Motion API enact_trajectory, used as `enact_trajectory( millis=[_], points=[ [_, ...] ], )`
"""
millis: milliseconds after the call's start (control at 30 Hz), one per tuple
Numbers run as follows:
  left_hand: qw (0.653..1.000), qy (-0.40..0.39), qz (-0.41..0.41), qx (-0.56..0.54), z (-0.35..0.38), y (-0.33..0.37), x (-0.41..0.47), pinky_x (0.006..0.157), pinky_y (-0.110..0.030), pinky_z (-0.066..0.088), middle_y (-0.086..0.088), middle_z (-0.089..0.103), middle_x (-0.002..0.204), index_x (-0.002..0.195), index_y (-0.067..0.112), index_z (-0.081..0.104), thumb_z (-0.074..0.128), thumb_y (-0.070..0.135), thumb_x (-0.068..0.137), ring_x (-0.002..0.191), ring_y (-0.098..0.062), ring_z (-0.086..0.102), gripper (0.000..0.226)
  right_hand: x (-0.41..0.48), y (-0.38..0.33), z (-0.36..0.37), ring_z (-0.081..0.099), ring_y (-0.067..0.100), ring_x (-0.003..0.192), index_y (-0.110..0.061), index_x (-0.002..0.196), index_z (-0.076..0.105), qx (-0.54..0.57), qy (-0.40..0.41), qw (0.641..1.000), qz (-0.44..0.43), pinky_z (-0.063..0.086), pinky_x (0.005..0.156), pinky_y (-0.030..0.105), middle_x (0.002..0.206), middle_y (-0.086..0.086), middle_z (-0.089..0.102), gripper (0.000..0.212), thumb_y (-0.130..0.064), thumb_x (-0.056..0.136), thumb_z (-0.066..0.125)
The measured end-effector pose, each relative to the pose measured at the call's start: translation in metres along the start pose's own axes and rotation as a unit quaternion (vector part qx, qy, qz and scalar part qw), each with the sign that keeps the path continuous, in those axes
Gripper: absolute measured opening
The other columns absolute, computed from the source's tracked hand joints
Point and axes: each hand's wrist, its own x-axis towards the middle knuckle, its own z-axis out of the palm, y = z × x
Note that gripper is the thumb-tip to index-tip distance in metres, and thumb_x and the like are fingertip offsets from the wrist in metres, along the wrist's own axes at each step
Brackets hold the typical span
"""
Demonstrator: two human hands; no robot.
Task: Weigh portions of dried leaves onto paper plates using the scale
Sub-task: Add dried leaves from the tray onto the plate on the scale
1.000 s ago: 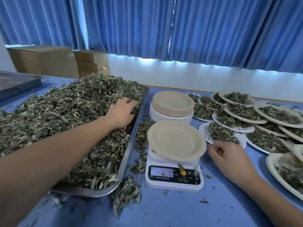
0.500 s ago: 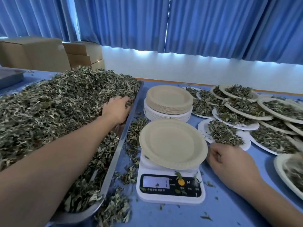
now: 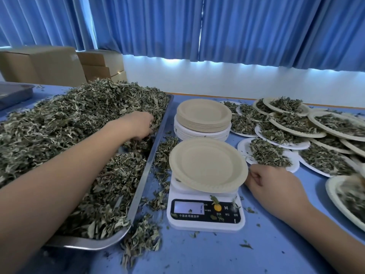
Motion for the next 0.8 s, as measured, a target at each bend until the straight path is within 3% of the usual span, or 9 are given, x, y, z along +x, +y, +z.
enact_trajectory(
  millis=[100,233,300,367,500,600,667,733,800],
  points=[
    [0.999,-0.034,0.010,0.010,-0.023,0.013,-0.024,0.089,-0.040,0.053,-0.013,0.061,0.131,0.142,0.009,0.050,0.057,0.025,0.102,0.105,-0.030,0.063,0.043,-0.001,-0.001,-0.002,0.052,0.027,0.054,-0.015,0.064,0.035,0.004,-0.003,1.000,0.001,0.035,0.049,0.034,0.052,0.003,0.046,0.043,-0.033,0.096,0.058],
    [0.998,0.046,0.035,0.008,-0.047,0.041,-0.054,0.067,-0.034,0.043,-0.007,0.061,0.096,0.112,0.008,0.054,0.053,0.018,0.103,0.075,-0.019,0.054,0.013,-0.002,0.000,-0.003,0.052,0.027,0.055,-0.015,0.064,0.035,0.018,0.002,1.000,-0.003,0.030,0.049,0.033,0.053,0.005,0.046,0.043,-0.031,0.096,0.059],
    [0.990,0.093,0.086,-0.070,-0.055,0.054,-0.070,0.057,-0.030,0.033,-0.001,0.057,0.085,0.099,0.014,0.054,0.056,0.029,0.102,0.067,-0.011,0.047,0.016,-0.002,0.000,-0.003,0.052,0.027,0.055,-0.015,0.064,0.035,0.021,0.002,1.000,-0.003,0.031,0.049,0.033,0.053,0.005,0.046,0.044,-0.032,0.097,0.059],
    [0.969,0.084,0.154,-0.176,-0.060,0.070,-0.088,0.055,-0.029,0.033,0.003,0.058,0.078,0.094,0.016,0.058,0.060,0.039,0.098,0.064,-0.010,0.050,0.023,-0.002,0.000,-0.003,0.052,0.028,0.055,-0.015,0.065,0.035,0.026,0.001,1.000,0.000,0.032,0.049,0.033,0.053,0.005,0.046,0.044,-0.033,0.097,0.059],
    [0.937,0.036,0.231,-0.261,-0.044,0.098,-0.104,0.066,-0.026,0.046,0.004,0.066,0.087,0.103,0.019,0.064,0.060,0.047,0.097,0.074,-0.014,0.060,0.029,-0.002,0.000,-0.003,0.051,0.028,0.054,-0.016,0.063,0.034,0.035,0.003,0.999,-0.001,0.030,0.049,0.032,0.051,0.003,0.044,0.044,-0.032,0.095,0.060],
    [0.926,-0.033,0.259,-0.272,-0.034,0.100,-0.104,0.081,-0.016,0.048,0.018,0.069,0.106,0.114,0.034,0.068,0.055,0.056,0.095,0.091,0.005,0.063,0.031,-0.002,0.001,-0.004,0.051,0.026,0.053,-0.016,0.063,0.035,0.035,0.000,0.999,-0.001,0.028,0.048,0.031,0.050,0.002,0.043,0.043,-0.031,0.094,0.060],
    [0.917,-0.024,0.267,-0.295,-0.035,0.093,-0.102,0.094,-0.016,0.044,0.026,0.067,0.118,0.120,0.039,0.067,0.052,0.056,0.097,0.105,0.015,0.057,0.032,-0.002,0.001,-0.004,0.049,0.026,0.052,-0.017,0.062,0.034,0.038,0.000,0.999,-0.006,0.028,0.048,0.031,0.049,0.001,0.041,0.043,-0.029,0.094,0.061],
    [0.918,0.024,0.253,-0.306,-0.038,0.084,-0.096,0.100,-0.023,0.045,0.018,0.069,0.120,0.121,0.031,0.069,0.049,0.046,0.103,0.111,0.004,0.061,0.031,-0.002,0.001,-0.005,0.049,0.026,0.052,-0.017,0.062,0.034,0.044,0.000,0.999,-0.008,0.028,0.048,0.031,0.049,0.001,0.040,0.044,-0.028,0.094,0.062],
    [0.946,0.053,0.213,-0.240,-0.042,0.072,-0.090,0.098,-0.033,0.048,0.001,0.071,0.117,0.121,0.020,0.068,0.042,0.034,0.107,0.111,-0.018,0.064,0.032,-0.003,0.001,-0.006,0.048,0.025,0.052,-0.016,0.062,0.035,0.047,-0.004,0.999,-0.008,0.029,0.049,0.032,0.049,0.001,0.040,0.044,-0.028,0.094,0.063]
  ],
)
